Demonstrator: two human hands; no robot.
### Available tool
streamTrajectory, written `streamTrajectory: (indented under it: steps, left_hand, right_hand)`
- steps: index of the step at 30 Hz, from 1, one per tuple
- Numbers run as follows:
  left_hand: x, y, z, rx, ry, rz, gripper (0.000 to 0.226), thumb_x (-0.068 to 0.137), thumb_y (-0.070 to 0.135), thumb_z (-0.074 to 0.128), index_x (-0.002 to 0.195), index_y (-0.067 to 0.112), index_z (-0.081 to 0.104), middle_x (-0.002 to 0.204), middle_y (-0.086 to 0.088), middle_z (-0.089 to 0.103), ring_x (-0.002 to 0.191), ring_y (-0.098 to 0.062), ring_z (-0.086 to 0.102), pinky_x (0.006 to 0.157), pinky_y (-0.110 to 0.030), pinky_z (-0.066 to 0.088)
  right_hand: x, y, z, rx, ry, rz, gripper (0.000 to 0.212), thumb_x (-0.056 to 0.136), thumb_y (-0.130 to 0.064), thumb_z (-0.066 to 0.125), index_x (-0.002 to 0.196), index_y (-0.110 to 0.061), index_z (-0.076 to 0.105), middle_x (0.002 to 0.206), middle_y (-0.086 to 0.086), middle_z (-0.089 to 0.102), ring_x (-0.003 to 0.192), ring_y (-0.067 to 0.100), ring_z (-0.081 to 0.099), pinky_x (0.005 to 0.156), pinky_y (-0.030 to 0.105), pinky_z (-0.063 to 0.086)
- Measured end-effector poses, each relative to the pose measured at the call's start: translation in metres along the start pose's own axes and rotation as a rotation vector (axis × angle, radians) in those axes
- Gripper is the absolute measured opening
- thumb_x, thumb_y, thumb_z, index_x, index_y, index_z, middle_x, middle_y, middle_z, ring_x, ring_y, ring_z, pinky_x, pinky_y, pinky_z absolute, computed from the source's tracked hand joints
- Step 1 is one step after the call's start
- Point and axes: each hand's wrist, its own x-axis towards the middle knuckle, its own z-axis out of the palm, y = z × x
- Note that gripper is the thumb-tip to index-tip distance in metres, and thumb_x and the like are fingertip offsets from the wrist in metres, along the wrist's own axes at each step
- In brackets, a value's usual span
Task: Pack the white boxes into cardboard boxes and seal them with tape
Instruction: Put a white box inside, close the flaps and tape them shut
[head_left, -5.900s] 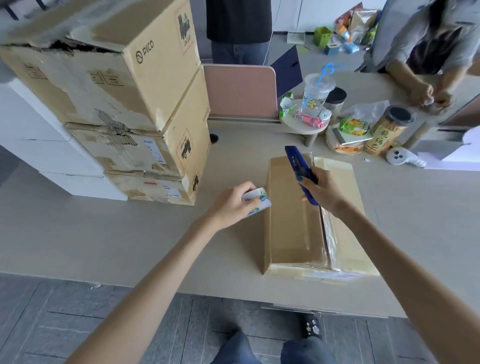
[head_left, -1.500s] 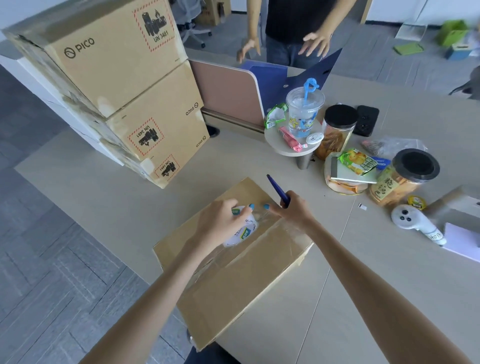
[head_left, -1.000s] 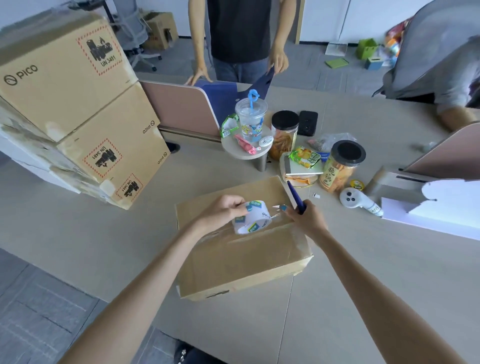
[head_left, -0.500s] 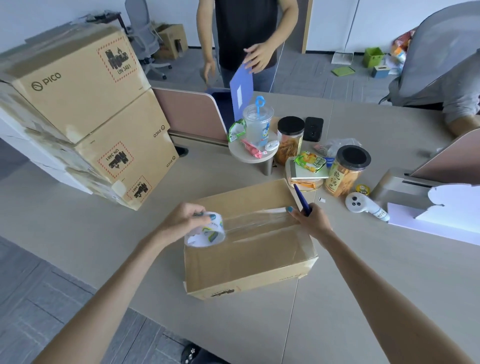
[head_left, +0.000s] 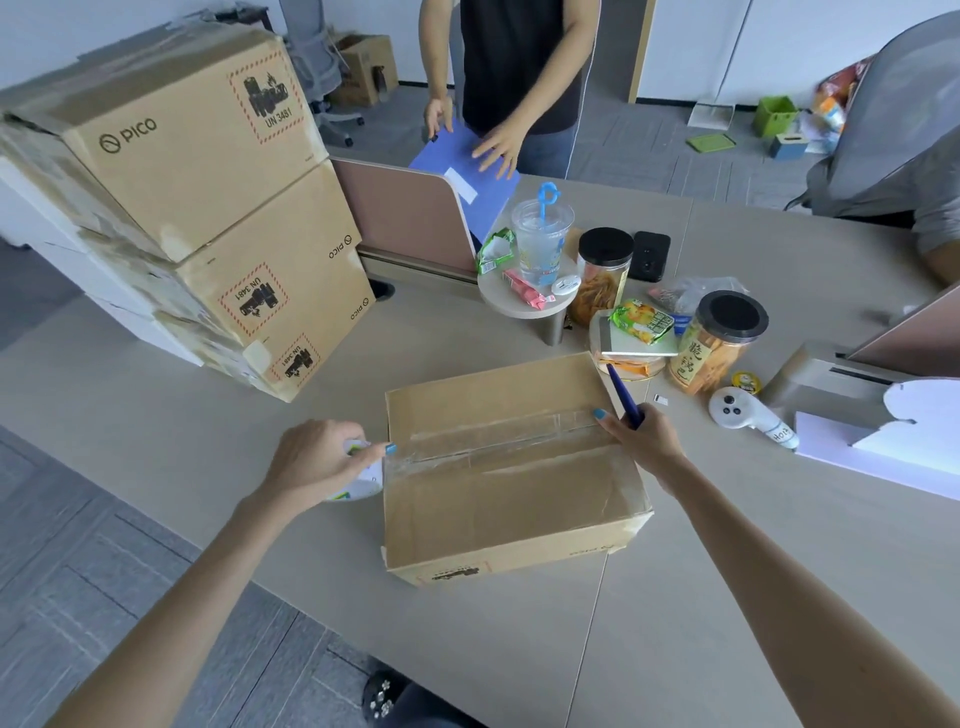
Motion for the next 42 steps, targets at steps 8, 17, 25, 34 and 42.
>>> streamTrajectory:
  steps: [8,17,25,34,42]
  left_hand:
    - [0.005,-0.012,0.031,0.154,-0.028,-0.059,0.068,0.078,0.071,0.062,0.051,0.017,0.03,0.043,0.0,0.029,0.047,-0.027,0.03,0.047,-0.029,0.018]
    - [-0.004,-0.017,0.055,0.052,-0.079,-0.082,0.062,0.089,0.064,0.052,0.058,0.017,0.026,0.046,0.0,0.028,0.05,-0.028,0.033,0.049,-0.032,0.023]
    - [0.007,-0.041,0.055,-0.077,-0.271,-0.023,0.085,0.067,0.091,0.037,0.08,0.008,0.053,0.056,-0.007,0.047,0.051,-0.016,0.039,0.055,-0.03,0.03]
    - [0.011,-0.036,0.053,-0.132,-0.318,-0.059,0.091,0.061,0.092,0.037,0.083,0.005,0.056,0.053,0.004,0.036,0.052,-0.014,0.032,0.055,-0.031,0.024]
    - [0.005,-0.029,0.049,-0.159,-0.308,-0.044,0.049,0.076,0.08,0.054,0.079,0.032,0.059,0.048,0.005,0.04,0.047,-0.009,0.039,0.051,-0.029,0.026]
  right_hand:
    - [-0.002,0.0,-0.002,-0.006,0.003,0.002,0.047,0.084,-0.053,0.068,0.094,-0.009,0.055,0.076,0.004,0.054,0.067,0.018,0.049,0.064,0.036,0.039]
    - [-0.014,-0.015,-0.006,-0.155,0.015,-0.059,0.043,0.088,-0.05,0.065,0.096,-0.012,0.047,0.079,0.0,0.051,0.072,0.023,0.052,0.063,0.038,0.04]
    - [-0.037,-0.047,0.006,-0.245,0.025,-0.285,0.021,0.098,-0.026,0.05,0.107,-0.015,0.033,0.102,0.01,0.058,0.08,0.035,0.058,0.074,0.053,0.051]
    - [-0.067,-0.098,0.085,0.174,-0.377,-0.244,0.01,0.102,-0.011,0.045,0.109,-0.006,0.042,0.074,0.011,0.061,0.047,0.02,0.054,0.042,0.029,0.045]
    - [-0.091,-0.125,0.14,0.18,-0.486,-0.205,0.01,0.104,-0.013,0.037,0.108,-0.005,0.042,0.074,0.012,0.059,0.048,0.021,0.053,0.04,0.027,0.043]
